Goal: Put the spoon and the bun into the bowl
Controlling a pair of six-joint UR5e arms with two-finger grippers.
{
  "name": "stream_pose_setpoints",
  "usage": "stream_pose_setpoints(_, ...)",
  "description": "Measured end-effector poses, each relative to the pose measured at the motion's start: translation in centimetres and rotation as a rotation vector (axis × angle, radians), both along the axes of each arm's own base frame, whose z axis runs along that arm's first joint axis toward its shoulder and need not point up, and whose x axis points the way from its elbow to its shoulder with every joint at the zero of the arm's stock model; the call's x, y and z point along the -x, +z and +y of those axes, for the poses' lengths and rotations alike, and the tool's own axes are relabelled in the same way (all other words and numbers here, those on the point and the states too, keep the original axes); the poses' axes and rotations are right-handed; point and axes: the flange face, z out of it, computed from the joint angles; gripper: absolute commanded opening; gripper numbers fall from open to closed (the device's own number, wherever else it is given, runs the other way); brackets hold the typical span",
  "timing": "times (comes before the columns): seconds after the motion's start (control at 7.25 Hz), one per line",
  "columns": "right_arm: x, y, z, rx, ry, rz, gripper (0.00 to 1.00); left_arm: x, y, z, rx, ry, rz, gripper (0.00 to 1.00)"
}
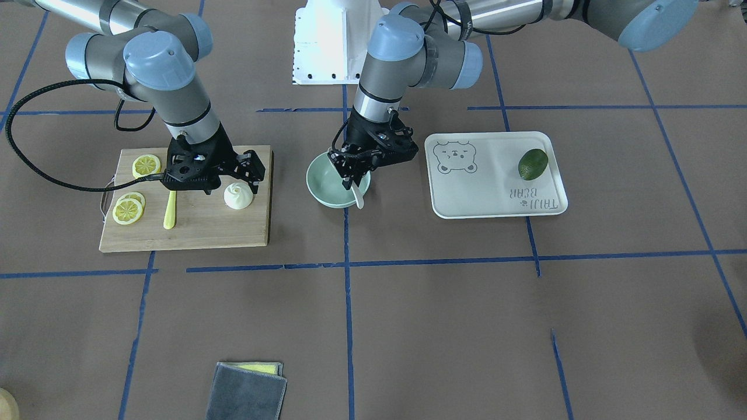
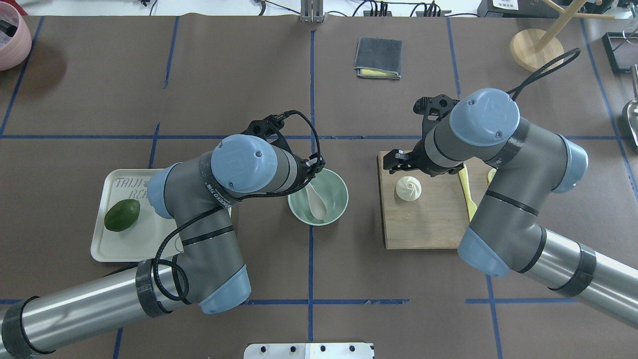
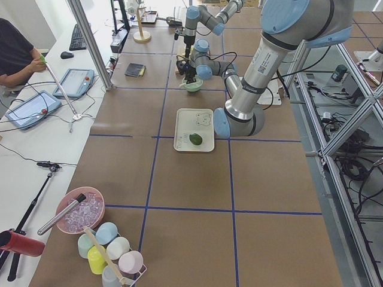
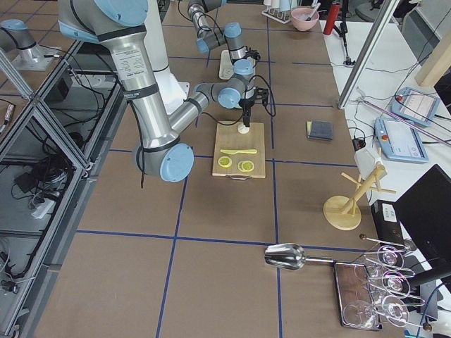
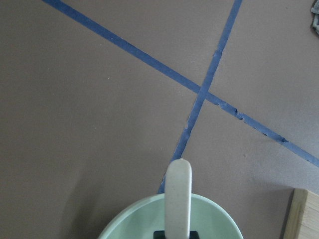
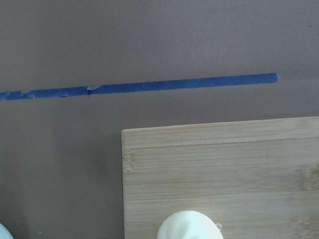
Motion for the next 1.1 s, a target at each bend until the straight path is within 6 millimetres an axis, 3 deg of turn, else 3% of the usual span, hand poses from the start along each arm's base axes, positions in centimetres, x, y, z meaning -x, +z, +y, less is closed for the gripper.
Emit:
stream_pose_setpoints(0.41, 1.0, 0.5, -0.8, 0.009, -0.002, 0.016, 0.91, 5.9, -0.9, -4.6, 0.014, -0.010, 0.036, 1.00)
stream_pose_setpoints(0.55, 1.4, 1.0, -1.1, 0.017, -0.001, 0.025, 0.91, 7.9, -1.1, -5.0, 0.008, -0.008, 0.049, 1.00)
stream_pose_setpoints(0.83, 2.0, 2.0, -1.2, 0.033, -0.003, 0.042, 0.91, 9.6, -1.1, -5.4, 0.002, -0.014, 0.058, 1.00)
stream_pose_setpoints(0.97, 2.2, 2.1, -1.1, 0.038, -0.005, 0.044, 0.75, 10.1, -0.8, -5.6, 0.003, -0.019, 0.056, 1.00)
stream_pose_setpoints(1.1, 2.4, 2.2, -0.9, 0.040, -0.010, 0.045, 0.49, 10.9, -0.3, -6.0, 0.000, -0.019, 0.047, 1.00)
